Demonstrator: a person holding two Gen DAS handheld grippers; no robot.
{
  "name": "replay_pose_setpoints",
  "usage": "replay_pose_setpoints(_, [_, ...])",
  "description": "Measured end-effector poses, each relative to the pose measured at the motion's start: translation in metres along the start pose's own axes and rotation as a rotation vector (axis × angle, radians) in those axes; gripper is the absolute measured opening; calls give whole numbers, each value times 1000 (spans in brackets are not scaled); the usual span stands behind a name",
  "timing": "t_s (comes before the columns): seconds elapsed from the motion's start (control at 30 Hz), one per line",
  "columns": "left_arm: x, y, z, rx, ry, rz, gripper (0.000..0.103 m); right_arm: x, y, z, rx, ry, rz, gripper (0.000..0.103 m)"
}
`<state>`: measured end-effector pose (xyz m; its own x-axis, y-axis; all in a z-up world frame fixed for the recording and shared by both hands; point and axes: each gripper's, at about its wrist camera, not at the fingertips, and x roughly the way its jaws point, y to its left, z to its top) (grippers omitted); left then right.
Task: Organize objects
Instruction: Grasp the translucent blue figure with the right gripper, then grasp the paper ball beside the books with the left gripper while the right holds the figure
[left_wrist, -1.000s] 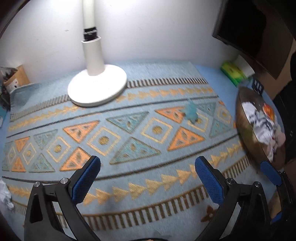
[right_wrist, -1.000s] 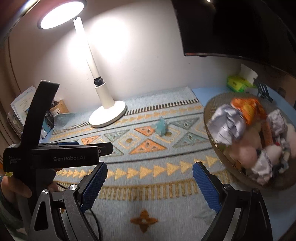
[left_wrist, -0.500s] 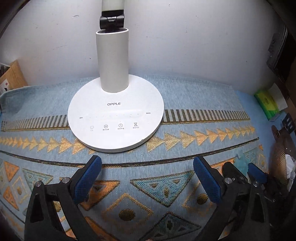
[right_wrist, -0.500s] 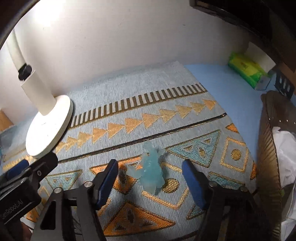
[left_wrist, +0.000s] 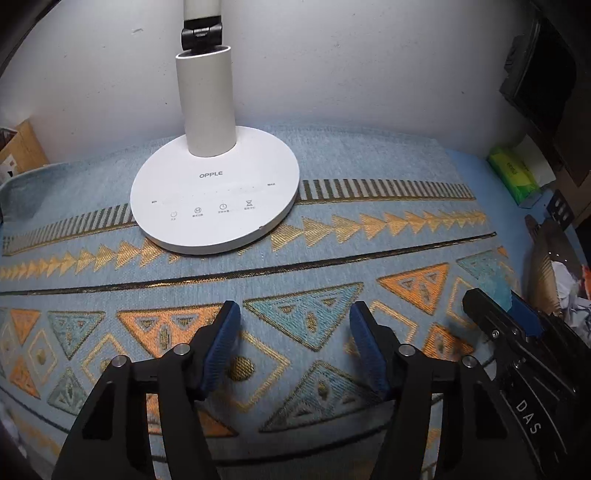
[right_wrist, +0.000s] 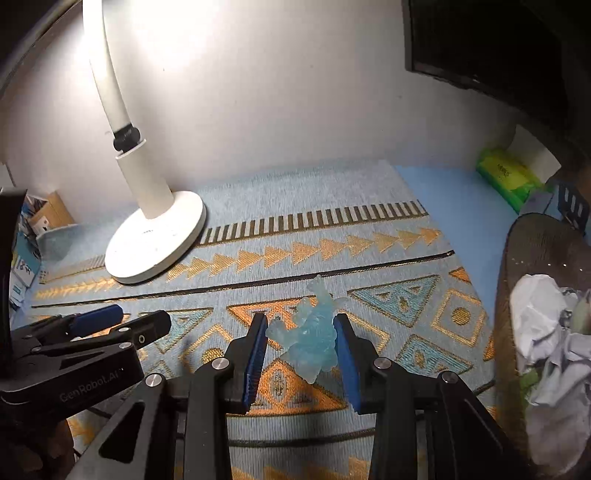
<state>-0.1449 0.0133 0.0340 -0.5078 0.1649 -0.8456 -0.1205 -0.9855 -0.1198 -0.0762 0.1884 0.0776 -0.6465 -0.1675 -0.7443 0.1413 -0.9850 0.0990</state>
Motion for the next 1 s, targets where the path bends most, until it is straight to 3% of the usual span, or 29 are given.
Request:
replay_pose_setpoints(0.03, [-10,-3,-3,11,-8,-2,48,-9,-4,0,9,-8,11,36])
replay_pose_setpoints(0.3, [-87,-20,-39,20,-44,-20,30,-88,-31,-18,-5,-15,-25,36])
replay_pose_setpoints(0.43, [-109,-21,-60,68,-40,4,29,-123,-38,-43,-19,-25,-21,36])
replay_pose_setpoints(0.6, [-127,-33,-76,131,-19,-61,29,-148,-46,-80,-21,4,-42,36])
replay_pose_setpoints(0.67, [-129,-33,-80,137,-13,-49,29,-153,-54,-91,17,17,-38,36])
replay_pose_setpoints(0.8, [-128,6,-79,-14,-3,-19,30,-158,-67,-95,82,10,-54,36])
replay_pose_setpoints(0.9, [-134,53,-88,-171,-11,41,41,-161,-71,-90,108,-22,-44,36])
replay_pose_setpoints(1.0, [-142,97,-106,-284,-18,114,41,-157,-65,-83,112,-31,-5,36])
